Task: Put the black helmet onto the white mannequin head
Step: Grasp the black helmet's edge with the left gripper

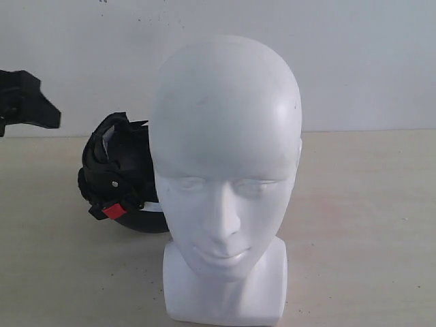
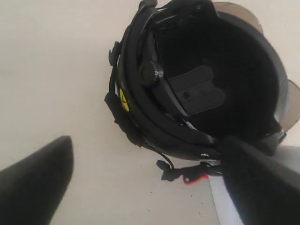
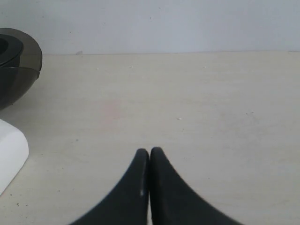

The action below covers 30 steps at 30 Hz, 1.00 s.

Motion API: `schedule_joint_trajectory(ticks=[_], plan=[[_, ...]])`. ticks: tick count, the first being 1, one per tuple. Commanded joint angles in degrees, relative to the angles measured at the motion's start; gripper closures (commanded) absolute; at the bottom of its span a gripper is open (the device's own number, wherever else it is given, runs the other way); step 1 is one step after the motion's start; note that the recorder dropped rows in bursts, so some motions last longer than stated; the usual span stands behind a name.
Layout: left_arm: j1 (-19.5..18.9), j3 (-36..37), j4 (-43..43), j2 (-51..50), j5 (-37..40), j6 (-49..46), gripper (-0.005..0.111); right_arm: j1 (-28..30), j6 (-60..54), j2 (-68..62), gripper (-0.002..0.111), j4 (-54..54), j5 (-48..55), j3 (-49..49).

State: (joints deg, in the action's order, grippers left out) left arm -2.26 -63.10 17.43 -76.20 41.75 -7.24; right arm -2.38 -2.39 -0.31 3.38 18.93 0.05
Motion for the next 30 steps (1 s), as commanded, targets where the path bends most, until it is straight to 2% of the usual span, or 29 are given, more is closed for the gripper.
schedule_joint_trajectory(ticks=[1,4,14,20,30], plan=[[-0.11,-5.06,-0.35,-10.22,0.89,-0.58,0.012,0.11,-0.07,0.31,0.109,-0.24,-0.48,-0.05],[0.33,-8.73,0.35,-15.71,2.25,-1.21,0.012,0.11,-0.07,0.31,0.109,-0.24,-0.48,-0.05],[4.17,-18.25,0.29,-26.21,-0.13,-1.84,0.013,0.11,-0.07,0.31,0.109,-0.24,-0.48,-0.05],[4.17,-20.49,-6.59,-29.43,-1.13,4.89,0.013,0.11,-0.07,0.31,0.109,-0.24,-0.48,-0.05],[4.17,-20.94,-9.04,-34.17,-1.20,5.27,0.013,0.11,-0.07,0.31,0.109,-0.24,-0.48,-0.05]])
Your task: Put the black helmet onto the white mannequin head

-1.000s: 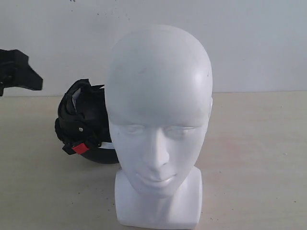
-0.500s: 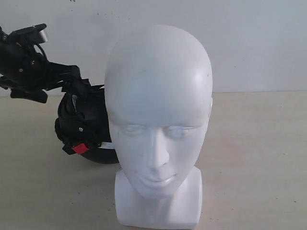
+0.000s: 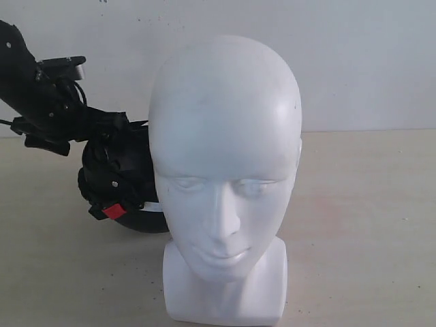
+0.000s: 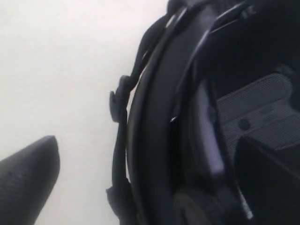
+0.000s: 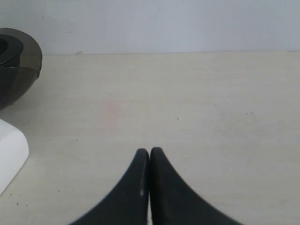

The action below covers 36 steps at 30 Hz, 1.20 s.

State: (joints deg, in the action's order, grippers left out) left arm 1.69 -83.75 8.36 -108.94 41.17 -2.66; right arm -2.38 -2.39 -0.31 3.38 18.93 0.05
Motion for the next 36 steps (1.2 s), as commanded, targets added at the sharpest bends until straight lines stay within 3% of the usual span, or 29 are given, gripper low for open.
schedule_joint_trajectory(ticks=[1,4,7,11,12,17,22,25,27,30,36], plan=[[0.22,-0.28,0.02,-1.70,-0.62,0.69,0.013,0.11,-0.07,0.31,0.109,-0.24,-0.48,-0.05],[0.22,-0.28,0.32,-2.36,-0.25,0.86,0.023,0.11,-0.07,0.31,0.109,-0.24,-0.48,-0.05],[0.22,-0.28,1.20,-2.86,0.25,1.71,0.048,0.11,-0.07,0.31,0.109,-0.24,-0.48,-0.05],[0.08,-0.28,0.98,-2.86,2.23,1.54,0.095,0.11,-0.07,0.31,0.109,-0.24,-0.48,-0.05],[0.08,-0.28,0.55,-2.74,2.99,1.22,0.102,0.11,-0.07,0.31,0.109,-0.24,-0.48,-0.05],[0.08,-0.28,-2.07,-0.22,7.50,0.51,0.102,0.11,-0.07,0.31,0.109,-0.24,-0.48,-0.05],[-2.22,-0.28,-8.70,11.11,12.02,3.00,0.102,0.11,-0.07,0.31,0.109,-0.24,-0.48,-0.05],[-4.52,-0.28,-9.92,16.91,17.18,-4.72,0.102,0.11,-0.07,0.31,0.109,-0.24,-0.48,-0.05],[-6.80,-0.28,-12.31,21.70,20.92,-5.08,0.102,0.11,-0.07,0.31,0.109,-0.24,-0.48,-0.05],[-7.71,1.04,-11.78,27.01,21.08,-5.07,0.102,0.11,-0.07,0.31,0.109,-0.24,-0.48,-0.05],[-7.60,9.19,-9.24,34.77,19.63,-18.14,0.102,0.11,-0.07,0.31,0.109,-0.24,-0.48,-0.05]])
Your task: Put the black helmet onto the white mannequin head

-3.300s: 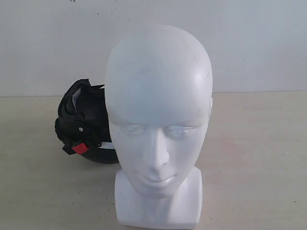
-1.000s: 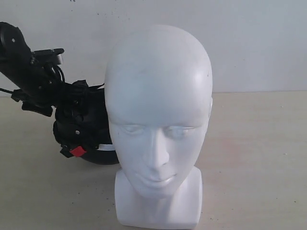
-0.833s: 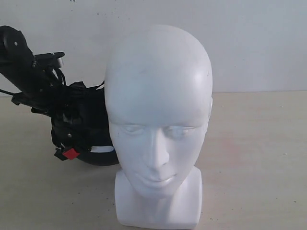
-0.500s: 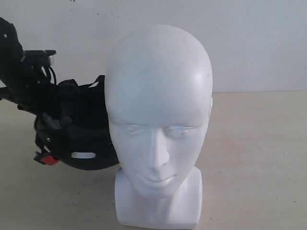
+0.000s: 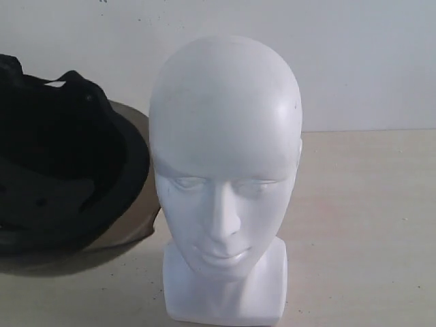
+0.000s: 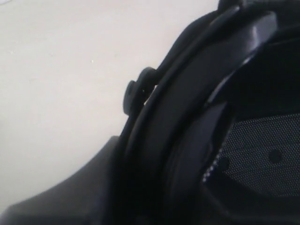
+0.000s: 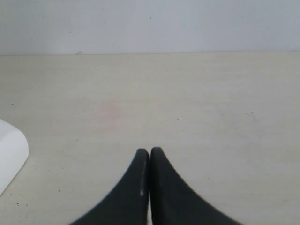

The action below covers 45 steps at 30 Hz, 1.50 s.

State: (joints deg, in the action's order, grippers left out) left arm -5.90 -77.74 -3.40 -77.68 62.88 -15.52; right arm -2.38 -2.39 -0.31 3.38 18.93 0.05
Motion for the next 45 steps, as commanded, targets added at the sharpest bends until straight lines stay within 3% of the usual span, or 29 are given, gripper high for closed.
schedule_joint_trajectory(ticks=[1,3,7,11,19,24,30,35,39,45], plan=[[-0.02,4.71,2.52,4.36,-2.89,-7.06,0.102,0.11,-0.07,0.31,0.109,-0.24,-0.48,-0.05],[0.68,6.86,2.30,5.39,-4.03,-10.91,0.102,0.11,-0.07,0.31,0.109,-0.24,-0.48,-0.05],[3.49,11.48,2.36,6.53,-4.55,-27.64,0.102,0.11,-0.07,0.31,0.109,-0.24,-0.38,-0.05],[5.29,13.97,4.18,6.53,-7.38,-31.49,0.102,0.11,-0.07,0.31,0.109,-0.24,-0.38,-0.05],[5.80,15.20,17.09,4.16,-10.21,-47.58,0.102,0.11,-0.07,0.31,0.109,-0.24,-0.38,-0.05],[5.94,15.20,18.80,1.15,-10.02,-62.92,0.102,0.11,-0.07,0.31,0.109,-0.24,-0.38,-0.05],[5.94,15.20,21.22,-4.11,-10.68,-72.53,0.102,0.11,-0.07,0.31,0.109,-0.24,-0.38,-0.05],[5.94,15.20,30.33,-7.65,-12.28,-84.55,0.102,0.11,-0.07,0.31,0.109,-0.24,-0.38,-0.05],[5.94,15.20,35.70,-9.42,-13.87,-89.88,0.102,0.11,-0.07,0.31,0.109,-0.24,-0.38,-0.05],[5.94,15.20,31.82,-12.23,-15.03,-90.98,0.102,0.11,-0.07,0.31,0.109,-0.24,-0.38,-0.05]])
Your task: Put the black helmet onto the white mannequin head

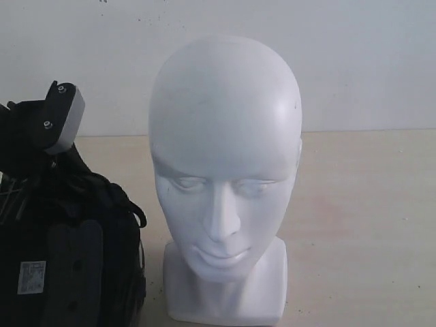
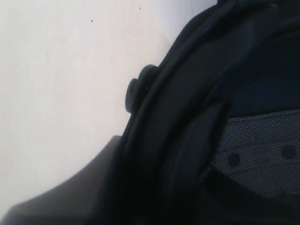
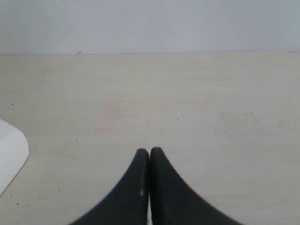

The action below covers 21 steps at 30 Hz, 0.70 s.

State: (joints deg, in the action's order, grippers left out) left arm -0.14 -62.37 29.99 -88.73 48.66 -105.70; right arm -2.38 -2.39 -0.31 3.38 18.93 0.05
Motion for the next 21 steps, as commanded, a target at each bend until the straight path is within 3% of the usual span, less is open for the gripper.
schedule_joint_trajectory(ticks=[1,9,21], plan=[[0.19,-0.17,-1.57,-1.64,-1.39,-0.80,0.102,0.11,-0.07,0.31,0.109,-0.24,-0.38,-0.05],[0.19,-0.31,4.39,-2.41,-10.33,-2.25,0.102,0.11,-0.07,0.31,0.109,-0.24,-0.38,-0.05],[0.19,-1.84,4.73,-2.69,-12.64,-9.26,0.102,0.11,-0.07,0.31,0.109,-0.24,-0.38,-0.05]])
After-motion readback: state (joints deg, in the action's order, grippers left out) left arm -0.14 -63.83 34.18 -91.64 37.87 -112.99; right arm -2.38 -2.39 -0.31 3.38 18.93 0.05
